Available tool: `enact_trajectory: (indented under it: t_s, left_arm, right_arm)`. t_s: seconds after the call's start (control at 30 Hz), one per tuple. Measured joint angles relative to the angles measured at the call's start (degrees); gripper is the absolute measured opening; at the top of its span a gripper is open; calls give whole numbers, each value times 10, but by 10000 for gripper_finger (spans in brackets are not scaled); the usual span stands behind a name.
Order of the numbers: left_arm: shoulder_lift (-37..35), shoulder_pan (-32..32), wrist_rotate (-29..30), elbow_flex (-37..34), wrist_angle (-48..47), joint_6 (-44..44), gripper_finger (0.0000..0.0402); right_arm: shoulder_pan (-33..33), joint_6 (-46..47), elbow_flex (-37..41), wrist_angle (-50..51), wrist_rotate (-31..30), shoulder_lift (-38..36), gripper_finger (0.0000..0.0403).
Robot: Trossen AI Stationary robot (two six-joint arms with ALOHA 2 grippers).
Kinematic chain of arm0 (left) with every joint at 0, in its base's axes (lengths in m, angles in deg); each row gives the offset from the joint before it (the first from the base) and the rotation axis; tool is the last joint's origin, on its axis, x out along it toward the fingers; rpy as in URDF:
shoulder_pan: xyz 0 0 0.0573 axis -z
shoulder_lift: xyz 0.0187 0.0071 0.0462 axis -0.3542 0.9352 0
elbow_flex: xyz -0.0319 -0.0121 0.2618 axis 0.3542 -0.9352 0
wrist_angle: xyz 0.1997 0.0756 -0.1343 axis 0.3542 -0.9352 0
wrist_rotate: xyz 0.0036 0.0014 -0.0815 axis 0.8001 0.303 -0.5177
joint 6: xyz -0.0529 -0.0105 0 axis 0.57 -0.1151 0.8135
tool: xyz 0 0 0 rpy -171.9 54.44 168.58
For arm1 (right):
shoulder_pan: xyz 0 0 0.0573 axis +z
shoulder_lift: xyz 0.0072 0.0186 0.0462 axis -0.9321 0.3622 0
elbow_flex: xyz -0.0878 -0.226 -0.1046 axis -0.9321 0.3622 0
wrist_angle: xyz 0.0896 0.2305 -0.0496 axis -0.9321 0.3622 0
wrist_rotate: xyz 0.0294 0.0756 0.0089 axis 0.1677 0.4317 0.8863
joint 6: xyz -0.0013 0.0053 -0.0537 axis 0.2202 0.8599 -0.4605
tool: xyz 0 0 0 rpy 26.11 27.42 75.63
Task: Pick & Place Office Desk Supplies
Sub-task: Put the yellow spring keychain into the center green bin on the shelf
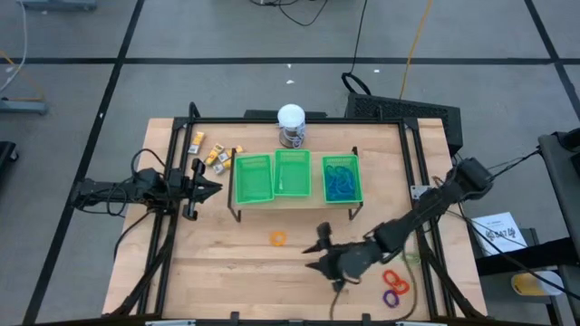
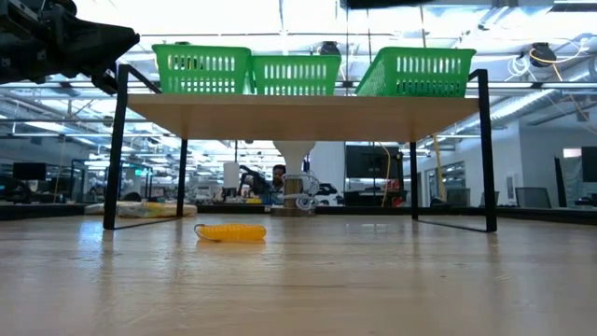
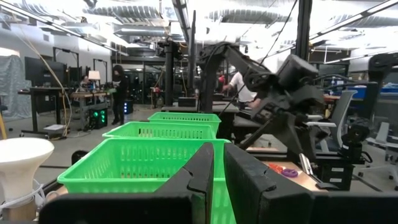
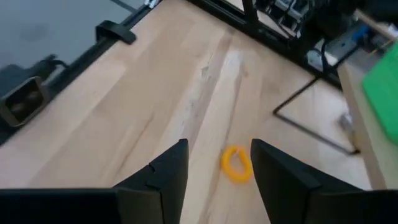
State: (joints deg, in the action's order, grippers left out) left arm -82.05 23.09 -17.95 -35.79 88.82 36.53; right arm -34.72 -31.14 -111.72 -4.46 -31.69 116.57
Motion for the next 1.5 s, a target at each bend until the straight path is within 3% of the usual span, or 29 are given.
enact_trajectory:
  t_s: [0.27, 0.4, 0.5, 0.9, 1.07, 1.23, 1.5]
  left_arm:
    - [0, 0, 0, 0, 0, 0, 45]
    - [0, 0, 0, 0, 0, 0, 45]
    - [0, 0, 0, 0, 0, 0, 45]
    - [0, 0, 0, 0, 0, 0, 44]
    - [0, 0, 0, 0, 0, 0, 45]
    - [0, 0, 0, 0, 0, 0, 45]
    - [0, 0, 0, 0, 0, 0, 45]
  right_arm:
    - [-58, -39, -93, -4, 7, 121, 195]
    - [-89, -15, -102, -27, 69, 171, 196]
    - [-106, -1, -102, -47, 83, 200, 193]
    - [-153, 28, -102, -69, 127, 270, 187]
    - [-169, 55, -104, -70, 188, 284, 182]
    - [-173, 89, -104, -39, 213, 285, 140]
    - [-168, 95, -104, -26, 214, 285, 19]
